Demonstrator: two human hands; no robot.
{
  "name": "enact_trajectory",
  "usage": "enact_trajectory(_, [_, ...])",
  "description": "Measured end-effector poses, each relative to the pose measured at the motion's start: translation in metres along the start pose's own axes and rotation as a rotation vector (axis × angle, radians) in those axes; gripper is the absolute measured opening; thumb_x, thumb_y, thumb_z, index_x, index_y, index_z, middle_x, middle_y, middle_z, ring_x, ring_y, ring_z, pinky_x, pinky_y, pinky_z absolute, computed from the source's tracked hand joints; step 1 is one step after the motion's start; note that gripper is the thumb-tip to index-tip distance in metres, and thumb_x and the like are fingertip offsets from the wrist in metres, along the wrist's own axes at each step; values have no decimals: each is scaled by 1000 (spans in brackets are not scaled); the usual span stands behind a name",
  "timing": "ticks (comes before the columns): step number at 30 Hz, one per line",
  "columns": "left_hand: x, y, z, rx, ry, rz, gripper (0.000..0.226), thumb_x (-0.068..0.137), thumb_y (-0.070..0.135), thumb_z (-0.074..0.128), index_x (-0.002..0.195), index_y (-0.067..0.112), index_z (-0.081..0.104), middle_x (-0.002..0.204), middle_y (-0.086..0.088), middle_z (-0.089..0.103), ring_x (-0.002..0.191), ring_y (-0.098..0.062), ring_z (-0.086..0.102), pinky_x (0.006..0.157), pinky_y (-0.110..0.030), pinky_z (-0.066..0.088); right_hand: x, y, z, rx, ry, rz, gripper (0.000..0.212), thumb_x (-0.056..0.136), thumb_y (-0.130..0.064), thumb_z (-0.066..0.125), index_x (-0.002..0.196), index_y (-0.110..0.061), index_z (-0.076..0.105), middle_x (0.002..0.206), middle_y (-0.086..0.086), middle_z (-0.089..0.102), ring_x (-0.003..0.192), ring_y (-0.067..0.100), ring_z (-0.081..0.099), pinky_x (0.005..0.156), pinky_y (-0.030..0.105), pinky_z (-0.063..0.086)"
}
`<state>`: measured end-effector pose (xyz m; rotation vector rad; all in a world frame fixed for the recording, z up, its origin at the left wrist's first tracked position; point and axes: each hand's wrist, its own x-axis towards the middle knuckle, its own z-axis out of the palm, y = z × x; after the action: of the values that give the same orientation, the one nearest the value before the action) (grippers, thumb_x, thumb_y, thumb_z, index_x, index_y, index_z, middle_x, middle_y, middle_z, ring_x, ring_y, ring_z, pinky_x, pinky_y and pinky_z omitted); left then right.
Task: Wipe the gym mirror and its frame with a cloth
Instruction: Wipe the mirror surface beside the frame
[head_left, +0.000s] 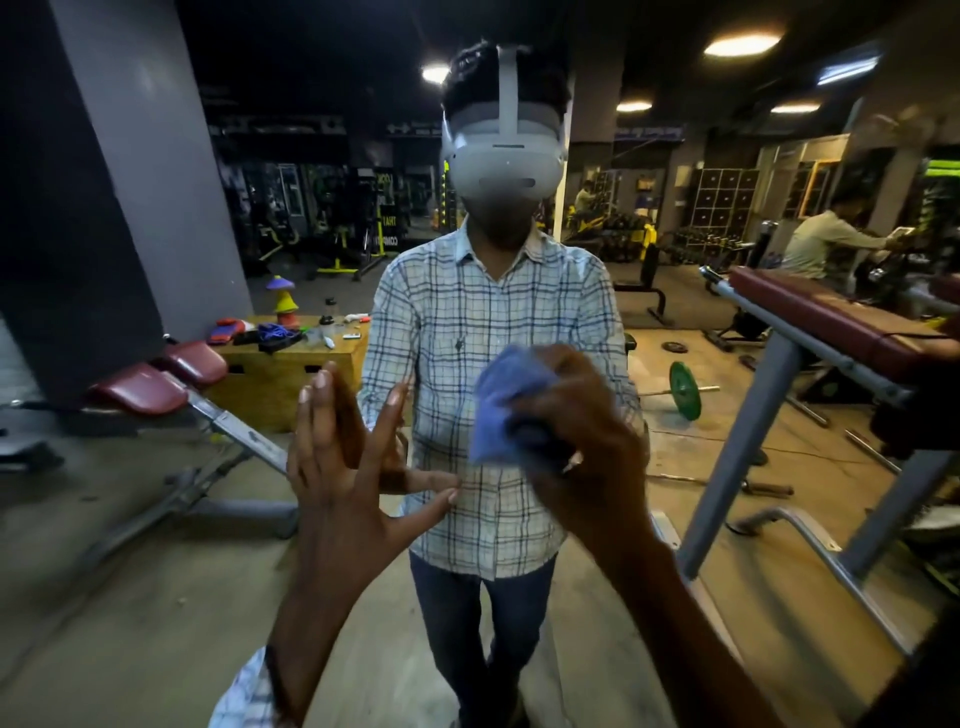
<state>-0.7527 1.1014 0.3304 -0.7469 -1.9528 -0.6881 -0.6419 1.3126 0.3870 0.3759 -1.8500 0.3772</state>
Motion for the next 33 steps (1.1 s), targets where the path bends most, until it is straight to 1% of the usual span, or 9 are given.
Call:
enact_trajectory(2, [0, 1, -2, 6, -9, -5, 104, 72, 77, 70, 156, 23, 43, 171, -24, 1, 159, -40, -1, 124, -54, 11, 15, 10, -24, 17, 261, 131, 28, 84, -4, 80, 105, -5, 62, 103, 10, 64, 101, 13, 61, 88, 30, 48])
enact_trajectory(5, [0, 5, -3, 5, -16, -12, 105, 72, 75, 74, 158, 25, 40, 171, -24, -1, 159, -40, -2, 123, -58, 14, 25, -2, -7, 27, 524, 285, 27, 81, 0, 81, 100, 4, 63, 96, 13, 63, 85, 28, 61, 75, 45, 52])
enact_trajectory(10, [0, 0, -9, 5, -42, 10, 105, 73, 72, 76, 158, 22, 41, 172, -22, -3, 160, -38, -3, 121, -59, 15, 13, -20, 22, -54, -26, 36, 34, 75, -10, 79, 105, -17, 65, 106, -2, 61, 97, 18, 60, 90, 32, 53])
enact_trajectory(13, [0, -4, -13, 35, -38, 25, 101, 76, 75, 68, 159, 24, 40, 171, -22, -1, 160, -35, -3, 121, -59, 17, 30, -7, -9, -101, 259, 233, 27, 81, -8, 84, 101, -6, 65, 98, 6, 62, 86, 8, 52, 82, 5, 39])
enact_trajectory(15, [0, -5, -12, 49, -36, 15, 103, 75, 76, 69, 159, 25, 40, 171, -23, -1, 160, -35, -3, 121, -58, 15, 32, -6, -11, -120, 432, 334, 30, 79, -6, 87, 99, 0, 66, 94, 5, 60, 84, 4, 48, 77, 5, 37])
enact_trajectory(20, [-1, -12, -10, 16, -37, 25, 103, 73, 76, 69, 159, 29, 37, 172, -21, -3, 160, -33, -5, 120, -59, 14, 9, -19, 18, -61, -56, 27, 26, 84, -26, 75, 105, -18, 62, 109, -5, 59, 101, 9, 56, 86, 36, 55])
enact_trajectory(26, [3, -36, -11, 9, -9, 103, 96, 75, 76, 66, 154, 27, 45, 173, -11, -8, 160, -28, -6, 121, -54, 12, 33, -24, 20, -99, 459, 331, 32, 80, -12, 86, 99, 4, 66, 96, 13, 66, 86, 10, 55, 77, 11, 42])
enact_trajectory(31, [6, -51, -6, 35, 63, 166, 93, 75, 76, 65, 152, 28, 43, 169, -17, 5, 161, -23, -2, 126, -42, 4, 15, -35, 53, -96, 95, 135, 32, 85, -26, 79, 106, -14, 59, 105, 9, 63, 97, 14, 58, 84, 15, 45])
enact_trajectory(33, [7, -55, -5, 16, 93, 182, 91, 75, 74, 67, 150, 28, 44, 169, -17, 6, 160, -25, 0, 126, -42, 5, 19, -32, 42, -60, 223, 161, 32, 84, -18, 81, 106, -11, 59, 101, 11, 64, 93, 17, 60, 81, 23, 48])
